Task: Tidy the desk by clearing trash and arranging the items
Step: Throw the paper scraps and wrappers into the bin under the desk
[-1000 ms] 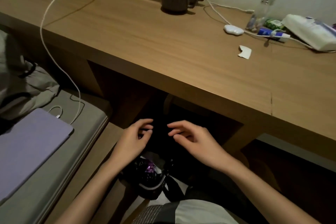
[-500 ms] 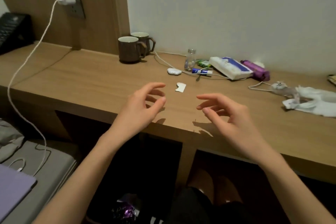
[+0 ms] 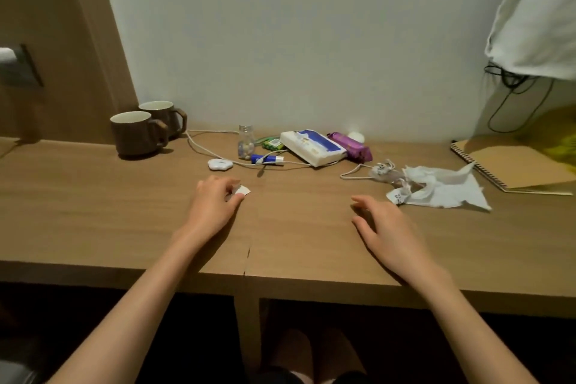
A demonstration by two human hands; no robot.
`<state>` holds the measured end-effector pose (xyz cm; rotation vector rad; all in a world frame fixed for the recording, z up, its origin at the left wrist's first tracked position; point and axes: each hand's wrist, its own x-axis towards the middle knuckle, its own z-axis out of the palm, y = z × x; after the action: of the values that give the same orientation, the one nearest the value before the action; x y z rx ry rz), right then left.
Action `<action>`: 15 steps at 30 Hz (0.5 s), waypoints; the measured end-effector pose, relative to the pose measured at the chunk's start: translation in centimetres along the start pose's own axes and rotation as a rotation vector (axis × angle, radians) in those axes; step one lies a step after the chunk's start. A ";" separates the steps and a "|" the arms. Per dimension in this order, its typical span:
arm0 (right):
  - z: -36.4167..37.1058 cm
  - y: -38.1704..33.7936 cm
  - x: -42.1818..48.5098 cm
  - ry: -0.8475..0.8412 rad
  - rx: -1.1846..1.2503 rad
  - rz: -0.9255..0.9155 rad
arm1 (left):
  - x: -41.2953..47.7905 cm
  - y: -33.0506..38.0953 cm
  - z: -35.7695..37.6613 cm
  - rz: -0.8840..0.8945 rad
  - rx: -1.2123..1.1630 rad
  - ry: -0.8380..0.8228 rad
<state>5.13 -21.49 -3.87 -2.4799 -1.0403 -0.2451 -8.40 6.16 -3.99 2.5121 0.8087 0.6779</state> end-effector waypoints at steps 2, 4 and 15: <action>-0.2 0.2 0.0 -0.010 -0.006 0.001 | 0.2 0.5 0.1 0.002 -0.016 -0.030; -0.2 0.2 0.0 -0.004 -0.004 -0.008 | 0.2 1.1 0.2 0.013 -0.043 -0.046; -0.9 3.6 1.0 0.242 0.177 -0.002 | 1.2 8.2 2.0 0.214 -0.390 -0.040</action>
<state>8.41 -23.50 -3.86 -2.2263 -0.9211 -0.4236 -2.97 0.34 -0.95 2.2607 0.3522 0.7685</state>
